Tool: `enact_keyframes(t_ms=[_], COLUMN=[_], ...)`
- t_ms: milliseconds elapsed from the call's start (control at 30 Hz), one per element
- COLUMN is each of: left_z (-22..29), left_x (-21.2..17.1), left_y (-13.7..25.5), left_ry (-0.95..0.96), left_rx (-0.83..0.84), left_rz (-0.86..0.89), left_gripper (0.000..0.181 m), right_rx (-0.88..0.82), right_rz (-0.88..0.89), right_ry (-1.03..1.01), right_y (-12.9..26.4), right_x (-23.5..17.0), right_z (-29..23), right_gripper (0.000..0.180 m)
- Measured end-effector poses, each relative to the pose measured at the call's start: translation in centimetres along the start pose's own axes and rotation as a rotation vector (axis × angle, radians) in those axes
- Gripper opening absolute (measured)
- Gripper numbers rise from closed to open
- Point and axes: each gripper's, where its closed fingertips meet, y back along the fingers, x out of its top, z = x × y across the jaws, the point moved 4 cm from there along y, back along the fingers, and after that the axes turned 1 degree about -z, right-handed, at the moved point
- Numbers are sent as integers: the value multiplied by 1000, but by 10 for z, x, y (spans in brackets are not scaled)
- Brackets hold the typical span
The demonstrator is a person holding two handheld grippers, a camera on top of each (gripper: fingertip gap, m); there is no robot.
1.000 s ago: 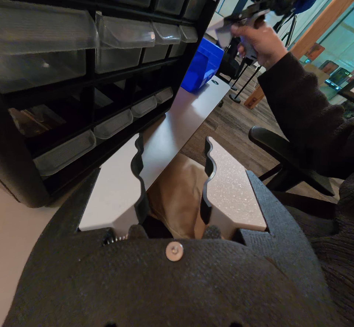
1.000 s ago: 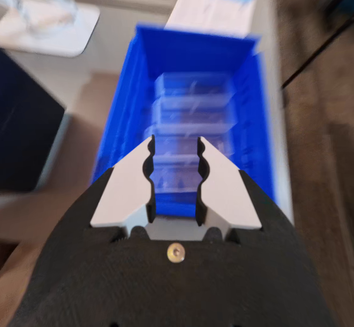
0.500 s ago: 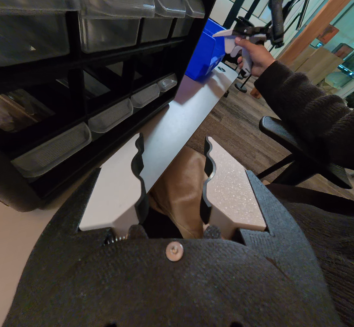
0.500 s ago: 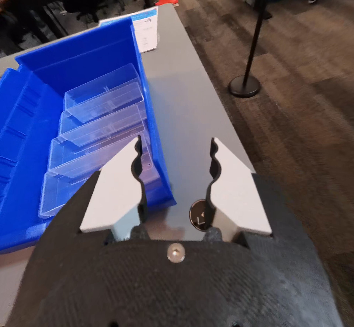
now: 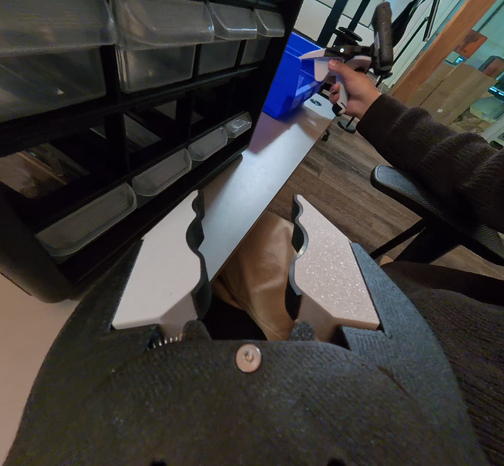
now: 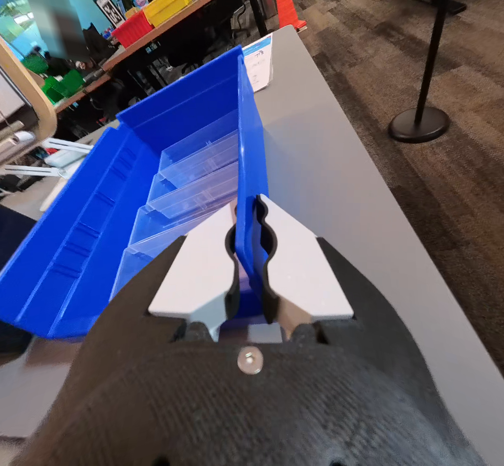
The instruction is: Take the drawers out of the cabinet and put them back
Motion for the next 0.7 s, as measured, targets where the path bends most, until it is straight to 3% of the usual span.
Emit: enact_keyframes(t_ms=[433,700], left_z=[2,-1], left_x=[24,34], left_y=[21,40], left_ry=[-9,-8], left_rx=[-9,41], left_rz=[142,171], left_gripper=[52,53], right_rx=[7,69], right_rz=[118,219], right_ry=[-146,-176], right_y=[36,54], right_x=[18,43], right_z=[16,-1], right_gripper=[4,4])
